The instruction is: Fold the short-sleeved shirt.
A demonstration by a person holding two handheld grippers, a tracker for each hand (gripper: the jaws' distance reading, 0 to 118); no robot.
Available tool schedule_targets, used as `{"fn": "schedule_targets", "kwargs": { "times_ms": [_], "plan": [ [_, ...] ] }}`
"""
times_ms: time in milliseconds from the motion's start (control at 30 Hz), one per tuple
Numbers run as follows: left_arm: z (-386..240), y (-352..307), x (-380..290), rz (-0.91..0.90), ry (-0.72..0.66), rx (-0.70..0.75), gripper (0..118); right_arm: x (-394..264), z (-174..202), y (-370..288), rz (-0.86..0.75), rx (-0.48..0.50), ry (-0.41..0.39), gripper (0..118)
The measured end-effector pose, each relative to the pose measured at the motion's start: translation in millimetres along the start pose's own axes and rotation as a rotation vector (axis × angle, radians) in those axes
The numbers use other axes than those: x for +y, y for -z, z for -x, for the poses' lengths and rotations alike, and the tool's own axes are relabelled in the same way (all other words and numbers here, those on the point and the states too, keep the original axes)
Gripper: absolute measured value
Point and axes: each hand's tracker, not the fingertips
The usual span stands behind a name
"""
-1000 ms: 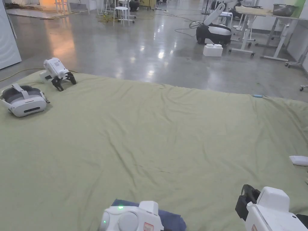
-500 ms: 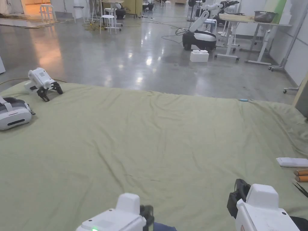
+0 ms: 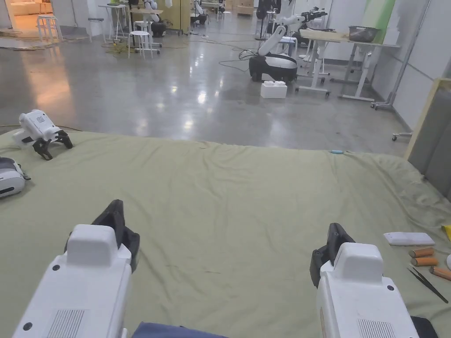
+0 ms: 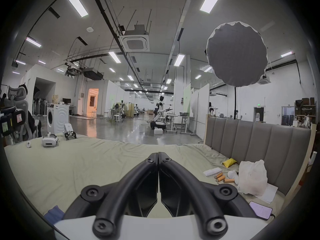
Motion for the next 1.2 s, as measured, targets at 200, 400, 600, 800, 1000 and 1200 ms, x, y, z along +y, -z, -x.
{"fn": "schedule_targets", "kwargs": {
  "times_ms": [200,400,600,800,1000,1200],
  "plan": [
    [24,5,-11,0.059,-0.050,0.010,1,-1,-3,0,0.033,-0.017,0.021,0],
    [53,-5,-35,0.150,-0.041,0.022,1,-54,47,-26,0.256,0.143,0.041,0],
    [85,-16,-66,0.303,-0.092,0.006,1,-152,128,-25,0.537,0.291,0.129,0],
    [116,-15,-104,0.556,-0.246,-0.160,2,-178,153,-30,0.606,0.280,-0.039,0],
    [133,15,-152,0.844,-0.507,-0.472,73,-183,138,-34,0.591,0.292,-0.060,0],
    [131,51,-213,1.087,-0.776,-0.693,101,-182,139,-34,0.603,0.296,-0.065,0]
  ]
}}
